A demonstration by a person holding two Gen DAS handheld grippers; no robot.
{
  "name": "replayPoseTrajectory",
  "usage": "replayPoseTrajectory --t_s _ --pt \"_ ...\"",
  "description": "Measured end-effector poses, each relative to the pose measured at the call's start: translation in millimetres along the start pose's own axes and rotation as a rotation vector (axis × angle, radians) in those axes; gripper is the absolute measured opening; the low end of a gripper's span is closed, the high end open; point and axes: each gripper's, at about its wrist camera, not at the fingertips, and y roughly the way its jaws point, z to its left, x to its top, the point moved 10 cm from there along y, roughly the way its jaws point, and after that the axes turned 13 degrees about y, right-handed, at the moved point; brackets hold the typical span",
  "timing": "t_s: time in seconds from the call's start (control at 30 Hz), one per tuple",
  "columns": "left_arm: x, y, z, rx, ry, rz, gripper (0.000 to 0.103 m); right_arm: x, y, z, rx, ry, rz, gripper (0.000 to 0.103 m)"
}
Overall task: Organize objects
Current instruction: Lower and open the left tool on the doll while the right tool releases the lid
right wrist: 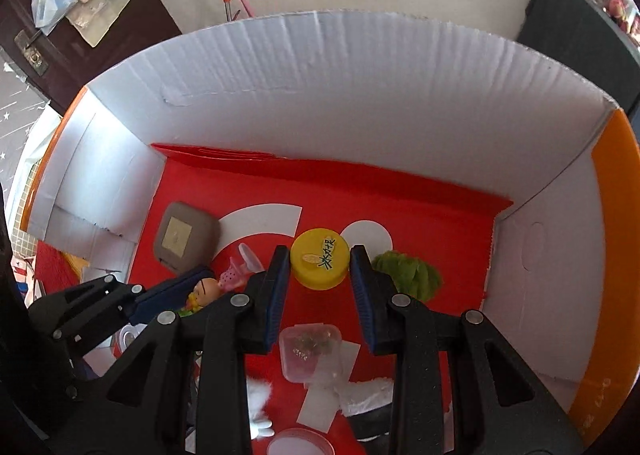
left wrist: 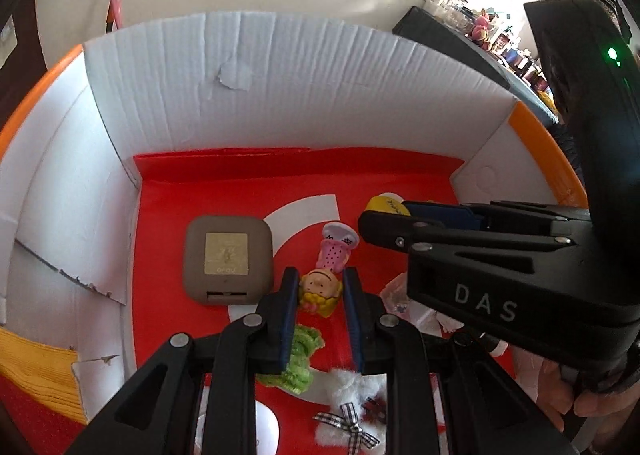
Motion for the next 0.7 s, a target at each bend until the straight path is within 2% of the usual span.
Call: replayPoseTrajectory --t_s 0.4,0.7 --pt "-5.0 8.7 2.1 -0.009 -0.024 0.017 0.023 -3.5 5.9 -4.1 -0.046 -0.031 0.019 0.03" --pt "-7.7 9.2 2.8 -0.013 -0.033 0.022 0.023 -9.7 1.7 -9.3 -0.048 -0.026 0.021 0.03"
